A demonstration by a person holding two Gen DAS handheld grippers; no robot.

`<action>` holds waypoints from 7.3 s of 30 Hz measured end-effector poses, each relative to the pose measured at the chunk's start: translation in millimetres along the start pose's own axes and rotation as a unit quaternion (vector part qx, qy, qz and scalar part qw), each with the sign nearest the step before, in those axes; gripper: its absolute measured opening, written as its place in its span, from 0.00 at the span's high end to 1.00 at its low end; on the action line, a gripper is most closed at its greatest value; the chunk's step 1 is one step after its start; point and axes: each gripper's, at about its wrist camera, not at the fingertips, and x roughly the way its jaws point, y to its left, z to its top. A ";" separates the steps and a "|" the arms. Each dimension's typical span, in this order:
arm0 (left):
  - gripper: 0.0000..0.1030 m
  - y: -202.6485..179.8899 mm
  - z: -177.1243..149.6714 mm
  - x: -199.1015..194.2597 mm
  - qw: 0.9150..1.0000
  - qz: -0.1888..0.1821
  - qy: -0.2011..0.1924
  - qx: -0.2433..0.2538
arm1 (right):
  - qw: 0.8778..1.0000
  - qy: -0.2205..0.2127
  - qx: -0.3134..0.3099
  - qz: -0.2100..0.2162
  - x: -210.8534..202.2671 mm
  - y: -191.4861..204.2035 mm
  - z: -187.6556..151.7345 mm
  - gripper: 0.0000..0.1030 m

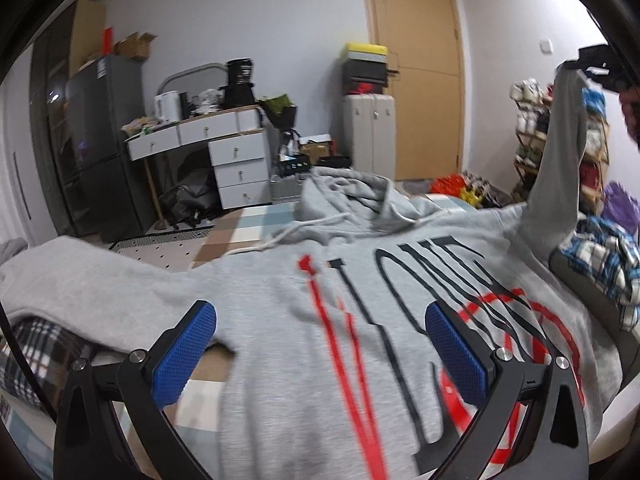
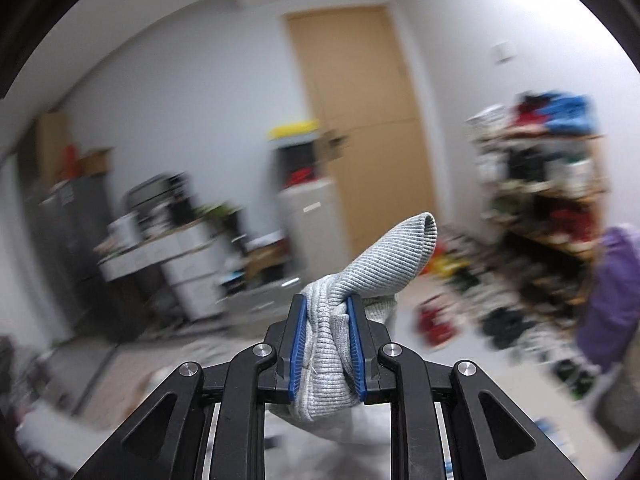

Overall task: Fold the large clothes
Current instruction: 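Grasp the grey hoodie sleeve cuff with the right gripper and lift it, then carry the sleeve across the hoodie body and release it with the right gripper, then reach the left gripper to the other hoodie sleeve cuff, then grasp the sleeve cuff with the left gripper and lay it across the body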

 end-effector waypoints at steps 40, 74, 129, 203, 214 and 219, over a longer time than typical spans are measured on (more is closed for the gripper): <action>0.01 65.3 -2.9 -3.1 0.995 0.055 -0.037 -0.077 | 0.903 0.355 0.158 0.181 197.5 60.1 -291.0 0.04; 0.01 200.9 6.3 -84.8 0.964 0.155 -0.043 -0.210 | 0.938 0.068 0.048 0.337 -76.1 102.3 -282.1 0.00; 0.01 438.7 -66.6 -8.1 0.824 -0.083 0.023 -0.560 | 0.931 0.140 0.084 0.326 -50.8 100.2 -297.3 0.00; 0.99 4.9 158.6 171.6 0.896 -0.365 0.068 -0.245 | 0.942 0.057 0.224 0.244 -62.1 -19.5 -262.9 0.00; 0.98 -106.2 98.2 227.6 0.900 -0.353 0.197 -0.162 | 0.925 0.015 0.277 0.259 -70.8 -50.9 -251.2 0.00; 0.98 -110.8 92.9 227.3 0.893 -0.336 0.261 -0.147 | 0.931 0.022 0.248 0.269 -72.3 -37.5 -249.9 0.00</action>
